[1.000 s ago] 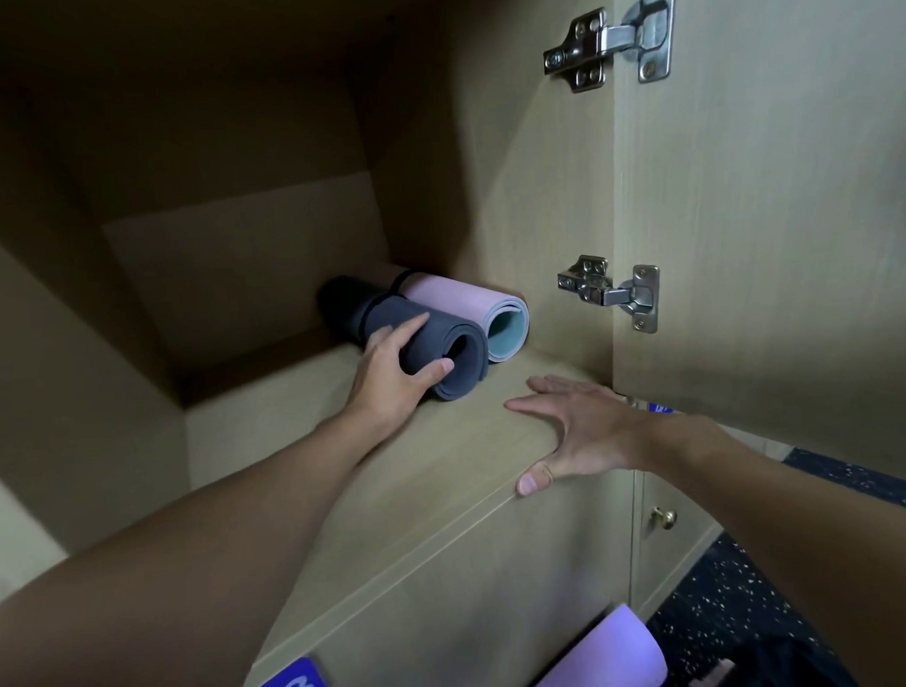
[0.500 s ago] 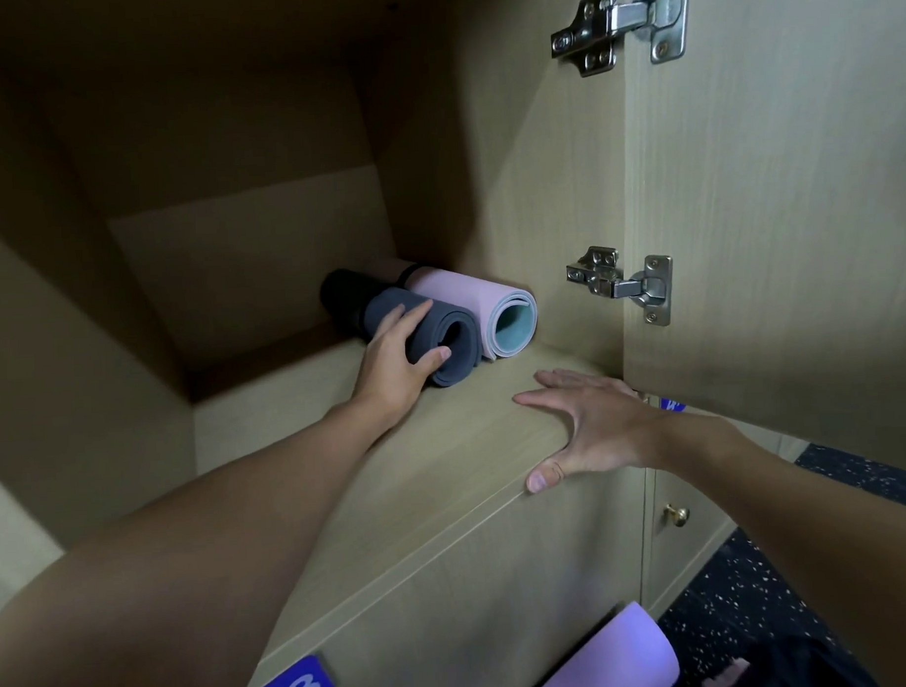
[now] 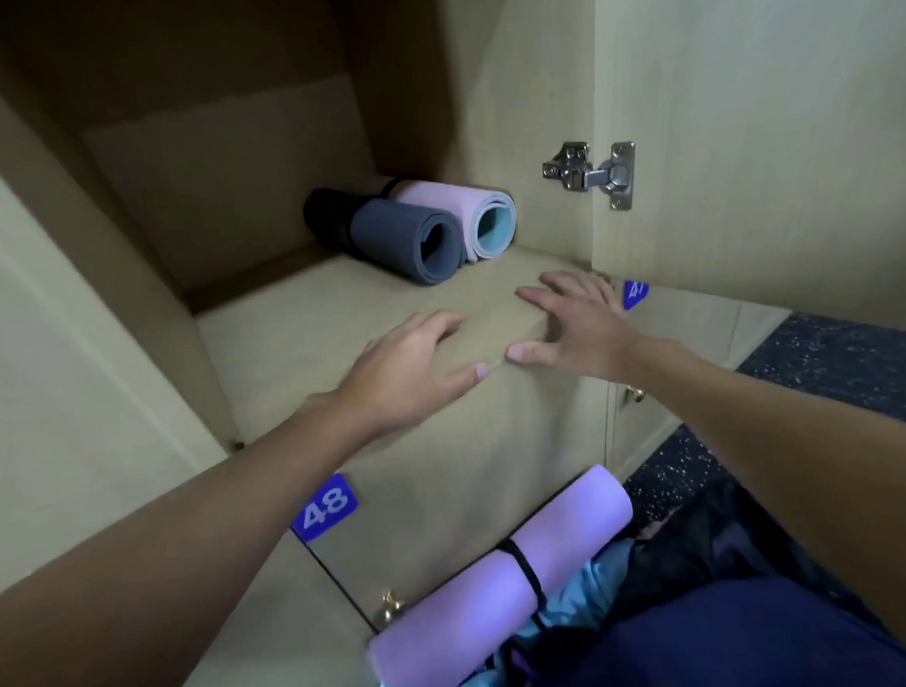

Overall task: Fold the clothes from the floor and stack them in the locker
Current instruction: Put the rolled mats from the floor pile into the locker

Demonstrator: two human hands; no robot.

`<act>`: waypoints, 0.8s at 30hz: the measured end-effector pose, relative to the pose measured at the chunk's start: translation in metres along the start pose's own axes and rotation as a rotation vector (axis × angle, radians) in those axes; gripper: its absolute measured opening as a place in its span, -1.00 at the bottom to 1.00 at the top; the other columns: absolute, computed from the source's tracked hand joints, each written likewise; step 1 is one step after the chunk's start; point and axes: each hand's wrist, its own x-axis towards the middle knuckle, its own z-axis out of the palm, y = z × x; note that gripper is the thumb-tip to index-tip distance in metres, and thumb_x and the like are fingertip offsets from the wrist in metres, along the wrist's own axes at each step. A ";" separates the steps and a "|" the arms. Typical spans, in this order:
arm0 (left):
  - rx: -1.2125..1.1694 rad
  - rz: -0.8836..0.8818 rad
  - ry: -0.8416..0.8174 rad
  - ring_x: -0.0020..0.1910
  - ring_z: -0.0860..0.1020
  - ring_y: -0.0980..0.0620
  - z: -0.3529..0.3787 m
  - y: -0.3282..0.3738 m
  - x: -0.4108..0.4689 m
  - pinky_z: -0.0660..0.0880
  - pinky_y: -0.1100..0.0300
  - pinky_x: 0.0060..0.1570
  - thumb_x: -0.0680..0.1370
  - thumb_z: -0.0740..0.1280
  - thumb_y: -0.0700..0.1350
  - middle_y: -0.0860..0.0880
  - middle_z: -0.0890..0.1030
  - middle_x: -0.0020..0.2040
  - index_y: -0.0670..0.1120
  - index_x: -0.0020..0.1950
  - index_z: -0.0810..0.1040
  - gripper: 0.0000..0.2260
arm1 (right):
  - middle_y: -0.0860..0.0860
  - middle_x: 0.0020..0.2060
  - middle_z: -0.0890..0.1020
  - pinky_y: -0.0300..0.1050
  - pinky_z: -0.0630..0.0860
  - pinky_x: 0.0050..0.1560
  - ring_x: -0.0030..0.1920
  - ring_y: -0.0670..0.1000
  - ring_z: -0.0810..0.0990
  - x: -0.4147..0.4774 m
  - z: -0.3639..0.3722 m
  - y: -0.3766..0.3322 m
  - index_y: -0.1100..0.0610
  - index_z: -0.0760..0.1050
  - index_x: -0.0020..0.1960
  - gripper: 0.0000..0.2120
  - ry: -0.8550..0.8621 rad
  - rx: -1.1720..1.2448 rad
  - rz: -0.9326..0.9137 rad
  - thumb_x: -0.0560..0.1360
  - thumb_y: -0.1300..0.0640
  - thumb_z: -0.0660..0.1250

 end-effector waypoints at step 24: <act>0.436 0.134 -0.028 0.58 0.13 -0.06 -0.001 -0.029 -0.093 0.09 -0.02 0.54 0.45 0.37 0.31 -0.05 0.18 0.61 -0.07 0.60 0.12 -0.13 | -0.13 0.32 0.41 -0.04 0.15 0.29 0.32 0.00 0.16 -0.160 0.208 -0.042 -0.06 0.28 0.46 -0.16 -0.600 -0.154 -0.195 0.25 -0.15 0.51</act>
